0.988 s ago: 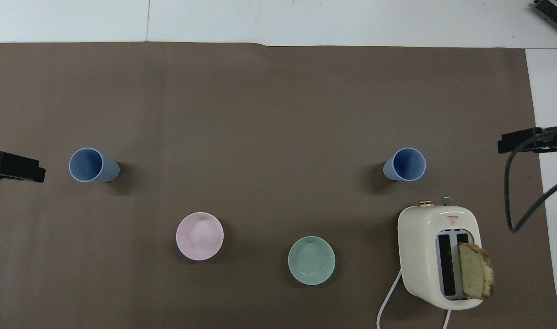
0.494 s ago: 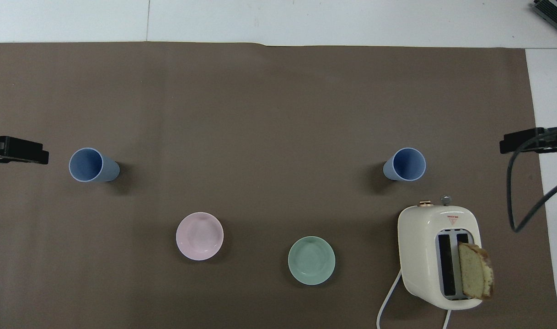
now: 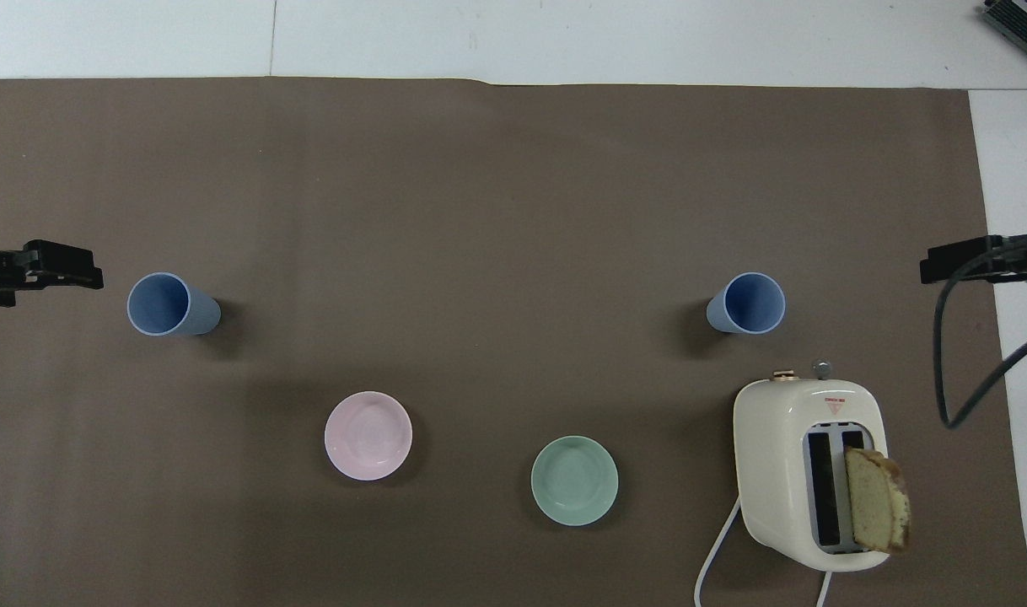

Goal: Stack blue cups with both arms
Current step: 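Reach the left gripper to the nearby blue cup and grasp it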

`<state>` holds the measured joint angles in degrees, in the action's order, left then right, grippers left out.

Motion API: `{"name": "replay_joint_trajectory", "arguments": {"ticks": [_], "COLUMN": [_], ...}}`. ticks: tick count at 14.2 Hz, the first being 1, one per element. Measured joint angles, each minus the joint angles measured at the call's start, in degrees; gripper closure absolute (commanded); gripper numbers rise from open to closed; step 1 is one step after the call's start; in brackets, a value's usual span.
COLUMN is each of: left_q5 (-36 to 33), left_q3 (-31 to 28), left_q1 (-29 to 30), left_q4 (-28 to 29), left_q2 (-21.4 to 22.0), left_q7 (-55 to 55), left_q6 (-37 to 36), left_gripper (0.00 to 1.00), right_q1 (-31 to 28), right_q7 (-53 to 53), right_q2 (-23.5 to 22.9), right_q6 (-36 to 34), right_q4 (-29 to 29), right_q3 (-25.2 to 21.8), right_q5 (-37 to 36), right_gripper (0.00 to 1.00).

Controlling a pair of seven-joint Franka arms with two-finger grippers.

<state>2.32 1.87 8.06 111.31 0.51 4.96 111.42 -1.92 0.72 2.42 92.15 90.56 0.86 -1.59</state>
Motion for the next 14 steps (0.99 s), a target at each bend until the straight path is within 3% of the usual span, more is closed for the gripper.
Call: {"name": "replay_joint_trajectory", "arguments": {"ticks": [9,10,11,12,14], "left_q5": [0.00,0.00,0.00,0.00,0.00], "left_q3": [0.70,0.81,0.87,0.88,0.89], "left_q1": [0.32,0.28,0.25,0.23,0.22], "left_q4": [2.43,2.85,3.52,4.08,4.43], "left_q2": [-9.05,-9.44,-9.54,-9.55,-9.55], "left_q7": [0.00,0.04,0.16,0.37,0.49], "left_q6": [8.48,9.14,9.84,10.38,10.50], "left_gripper": [0.00,0.28,0.73,1.00,1.00], "right_q1": [0.00,0.01,0.02,0.01,0.02], "right_q7": [0.00,0.00,0.00,0.00,0.00], "right_q2": [0.00,0.00,0.00,0.00,0.00], "right_q6": [0.00,0.00,0.00,0.00,0.00], "right_q4": [0.01,0.02,0.02,0.02,0.02], "right_q3": [0.00,0.00,0.01,0.00,0.00], "right_q5": [0.00,0.00,0.00,0.00,0.00], "right_gripper": [0.00,0.00,0.00,0.00,0.00]}}
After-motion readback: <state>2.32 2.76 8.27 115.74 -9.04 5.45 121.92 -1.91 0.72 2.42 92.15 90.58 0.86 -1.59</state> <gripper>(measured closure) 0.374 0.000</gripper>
